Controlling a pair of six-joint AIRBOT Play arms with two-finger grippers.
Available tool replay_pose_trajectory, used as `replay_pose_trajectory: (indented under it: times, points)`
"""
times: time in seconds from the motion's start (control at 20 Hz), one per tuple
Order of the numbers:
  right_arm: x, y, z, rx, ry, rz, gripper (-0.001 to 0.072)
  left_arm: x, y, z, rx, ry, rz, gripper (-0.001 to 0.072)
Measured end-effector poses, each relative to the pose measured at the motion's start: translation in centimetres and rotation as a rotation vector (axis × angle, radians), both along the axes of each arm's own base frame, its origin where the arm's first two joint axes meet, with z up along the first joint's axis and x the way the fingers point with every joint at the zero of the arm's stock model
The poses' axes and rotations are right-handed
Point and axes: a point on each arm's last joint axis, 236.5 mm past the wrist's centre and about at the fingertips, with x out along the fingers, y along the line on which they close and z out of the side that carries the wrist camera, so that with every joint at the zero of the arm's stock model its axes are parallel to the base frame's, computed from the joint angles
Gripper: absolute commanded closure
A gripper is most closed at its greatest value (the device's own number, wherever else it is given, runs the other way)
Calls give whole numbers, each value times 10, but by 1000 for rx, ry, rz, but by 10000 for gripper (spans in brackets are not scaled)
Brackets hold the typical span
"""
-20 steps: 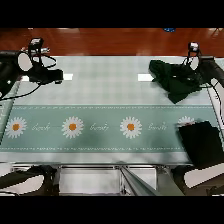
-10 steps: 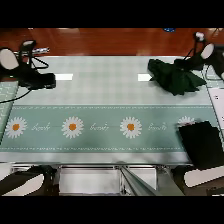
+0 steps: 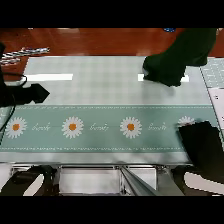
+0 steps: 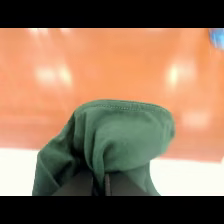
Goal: Fold the shirts.
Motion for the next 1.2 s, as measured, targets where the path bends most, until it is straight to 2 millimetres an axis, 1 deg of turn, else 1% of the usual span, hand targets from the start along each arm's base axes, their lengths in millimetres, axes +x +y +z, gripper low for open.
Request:
replay_pose_trajectory:
  times: [0.1, 0.2, 0.25, 0.35, 0.45, 0.5, 0.6, 0.7, 0.85, 1.0, 1.1, 1.2]
  points:
    - [-22, 13, 48, 9, -103, 42, 688, -13, -5, -12, -34, 0, 1, 200]
    - [-45, 30, 85, 14, -189, 92, 688, -20, -12, -25, -73, 12, 3, 200]
    - [-57, 39, 99, 10, -223, 117, 688, -23, -15, -32, -90, 20, 4, 199]
    - [-80, 65, 123, 1, -287, 187, 688, -23, -20, -38, -123, 15, 9, 199]
    - [-98, 91, 137, -1, -323, 255, 688, -21, -23, -40, -145, 4, 16, 199]
    - [-105, 107, 138, -1, -324, 297, 688, -18, -24, -38, -155, -9, 20, 200]
    - [-116, 138, 129, 8, -291, 385, 688, -14, -24, -36, -165, -35, 29, 200]
    - [-119, 171, 99, 13, -201, 474, 688, -8, -22, -32, -169, -65, 38, 199]
    - [-119, 225, 26, 33, 4, 602, 688, 1, -12, -25, -159, -107, 69, 200]
    - [-129, 289, -74, 51, 252, 719, 688, 4, 0, -23, -151, -117, 106, 200]
    - [-138, 332, -139, 68, 386, 769, 687, 2, 3, -25, -149, -103, 115, 200]
    - [-147, 368, -199, 83, 507, 789, 687, -1, 4, -28, -148, -86, 116, 200]
